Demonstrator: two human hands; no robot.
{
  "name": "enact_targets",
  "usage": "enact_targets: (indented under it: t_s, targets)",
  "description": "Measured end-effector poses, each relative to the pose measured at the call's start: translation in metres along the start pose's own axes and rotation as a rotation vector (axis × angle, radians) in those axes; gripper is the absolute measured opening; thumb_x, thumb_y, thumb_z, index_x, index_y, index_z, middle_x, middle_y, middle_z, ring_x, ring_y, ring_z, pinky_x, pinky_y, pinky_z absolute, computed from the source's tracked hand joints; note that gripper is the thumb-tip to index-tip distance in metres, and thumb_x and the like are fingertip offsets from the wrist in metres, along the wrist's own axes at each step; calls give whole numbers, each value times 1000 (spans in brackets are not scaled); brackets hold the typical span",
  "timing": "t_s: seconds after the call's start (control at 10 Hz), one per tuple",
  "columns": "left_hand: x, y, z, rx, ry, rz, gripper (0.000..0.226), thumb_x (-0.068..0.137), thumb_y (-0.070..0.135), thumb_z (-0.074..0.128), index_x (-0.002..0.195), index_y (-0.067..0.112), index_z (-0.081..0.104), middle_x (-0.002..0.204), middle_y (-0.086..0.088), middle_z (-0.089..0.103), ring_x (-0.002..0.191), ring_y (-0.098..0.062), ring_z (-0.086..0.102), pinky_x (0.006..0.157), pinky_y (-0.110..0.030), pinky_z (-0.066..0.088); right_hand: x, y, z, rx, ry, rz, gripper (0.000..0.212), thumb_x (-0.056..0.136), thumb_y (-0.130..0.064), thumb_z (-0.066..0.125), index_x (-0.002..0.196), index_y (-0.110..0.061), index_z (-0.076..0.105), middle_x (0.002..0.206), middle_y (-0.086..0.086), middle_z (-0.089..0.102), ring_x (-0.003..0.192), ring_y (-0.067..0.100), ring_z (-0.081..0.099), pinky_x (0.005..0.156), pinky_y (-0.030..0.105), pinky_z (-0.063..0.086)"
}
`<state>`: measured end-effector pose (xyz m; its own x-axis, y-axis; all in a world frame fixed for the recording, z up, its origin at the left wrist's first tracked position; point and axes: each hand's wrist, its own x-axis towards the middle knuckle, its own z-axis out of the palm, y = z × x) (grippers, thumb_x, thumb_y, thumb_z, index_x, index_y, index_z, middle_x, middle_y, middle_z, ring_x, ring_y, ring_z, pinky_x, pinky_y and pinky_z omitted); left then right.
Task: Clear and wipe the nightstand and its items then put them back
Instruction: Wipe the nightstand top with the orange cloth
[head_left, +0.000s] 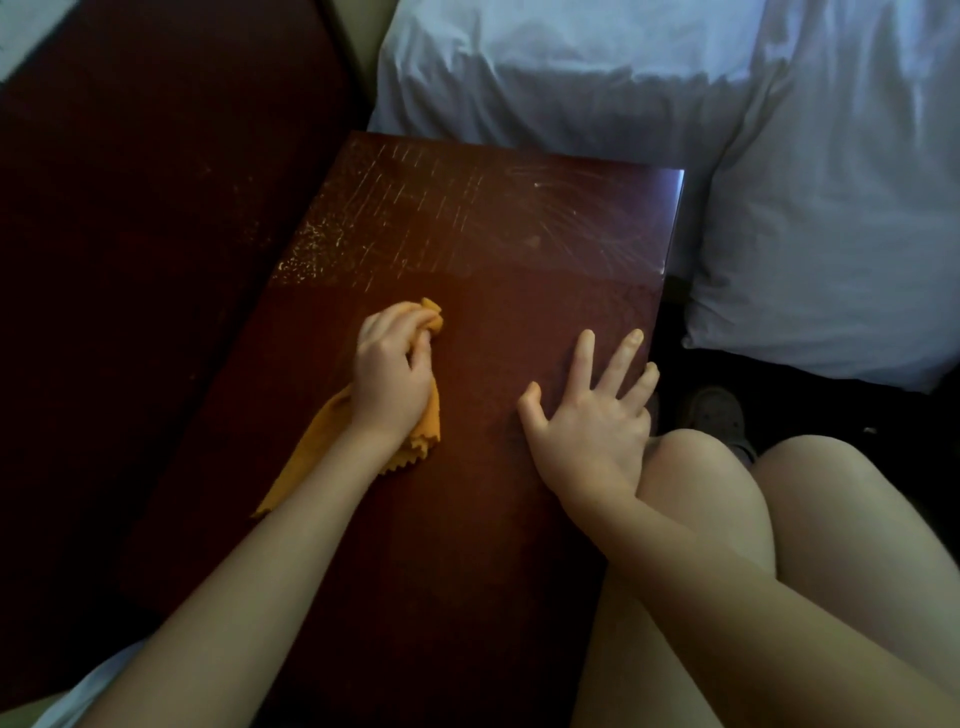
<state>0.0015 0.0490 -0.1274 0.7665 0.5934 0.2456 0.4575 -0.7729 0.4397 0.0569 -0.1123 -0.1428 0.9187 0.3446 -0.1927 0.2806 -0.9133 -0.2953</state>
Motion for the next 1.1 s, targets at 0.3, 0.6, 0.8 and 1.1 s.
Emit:
enact_targets:
  t_s: [0.3,0.6,0.8,1.1]
  targets:
    - [31,26,27,-22,76,-108,26,92,6,47,113,8,63,119,-5,60,115,-19,47,93,-16,30,1,1,1,-3,-15,-8,76,82,-58,16,148,-22,4,154,19,-7,136,45,6,100,51,32]
    - [-2,7,5,3,-2,28,24,89,3,52,108,9,66,112,-4,63,109,-19,52,91,-11,28,0,1,-1,13,-22,-21,76,83,-58,17,147,-22,1,154,18,-9,137,45,4,101,51,31]
    - [31,18,25,0,109,-187,27,92,5,46,111,9,64,119,-3,60,115,-19,48,91,-10,23,1,1,2,6,-13,-11,76,82,-59,17,148,-21,4,154,20,-7,137,46,7,99,51,33]
    - [8,27,18,-14,-50,90,25,90,4,51,110,8,65,115,-5,62,113,-19,50,94,-16,29,1,2,3,10,-21,-25,75,84,-59,18,147,-21,1,154,19,-9,137,46,5,100,51,32]
